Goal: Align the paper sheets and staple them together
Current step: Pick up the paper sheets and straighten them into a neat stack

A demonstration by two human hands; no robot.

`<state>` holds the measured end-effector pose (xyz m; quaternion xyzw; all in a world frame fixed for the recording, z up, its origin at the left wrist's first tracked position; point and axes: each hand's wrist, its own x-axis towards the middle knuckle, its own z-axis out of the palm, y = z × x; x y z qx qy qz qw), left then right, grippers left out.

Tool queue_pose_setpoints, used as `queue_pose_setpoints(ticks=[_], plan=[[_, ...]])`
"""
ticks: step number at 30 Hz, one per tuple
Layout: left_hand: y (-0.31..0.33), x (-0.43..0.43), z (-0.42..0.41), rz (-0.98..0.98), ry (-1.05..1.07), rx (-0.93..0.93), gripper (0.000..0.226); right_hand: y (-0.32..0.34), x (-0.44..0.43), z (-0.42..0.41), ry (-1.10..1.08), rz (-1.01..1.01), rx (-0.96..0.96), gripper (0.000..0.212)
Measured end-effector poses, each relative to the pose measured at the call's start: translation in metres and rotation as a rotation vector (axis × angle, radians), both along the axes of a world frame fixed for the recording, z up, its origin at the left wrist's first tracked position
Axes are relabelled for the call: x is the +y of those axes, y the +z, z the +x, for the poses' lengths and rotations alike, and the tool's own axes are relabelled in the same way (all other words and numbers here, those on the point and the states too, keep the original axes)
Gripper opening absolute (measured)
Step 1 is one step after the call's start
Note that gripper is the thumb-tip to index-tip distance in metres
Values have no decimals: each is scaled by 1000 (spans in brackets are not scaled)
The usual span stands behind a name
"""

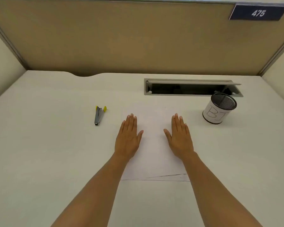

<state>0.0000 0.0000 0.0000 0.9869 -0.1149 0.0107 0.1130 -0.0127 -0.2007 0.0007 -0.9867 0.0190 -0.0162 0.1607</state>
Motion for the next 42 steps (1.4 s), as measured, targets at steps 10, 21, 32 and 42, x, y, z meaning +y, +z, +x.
queue_pose_setpoints(ticks=[10, 21, 32, 42], plan=[[-22, 4, 1, -29, 5, -34, 86, -25, -2, -5, -3, -28, 25, 75], [-17, 4, -1, -128, 136, 19, 65, -14, -1, -5, -83, 138, 20, 60], [13, -12, 15, -773, 576, 96, 46, 6, 5, 14, -536, 541, -118, 42], [28, -9, 34, -985, 795, 234, 46, 13, -9, 21, -712, 861, -36, 44]])
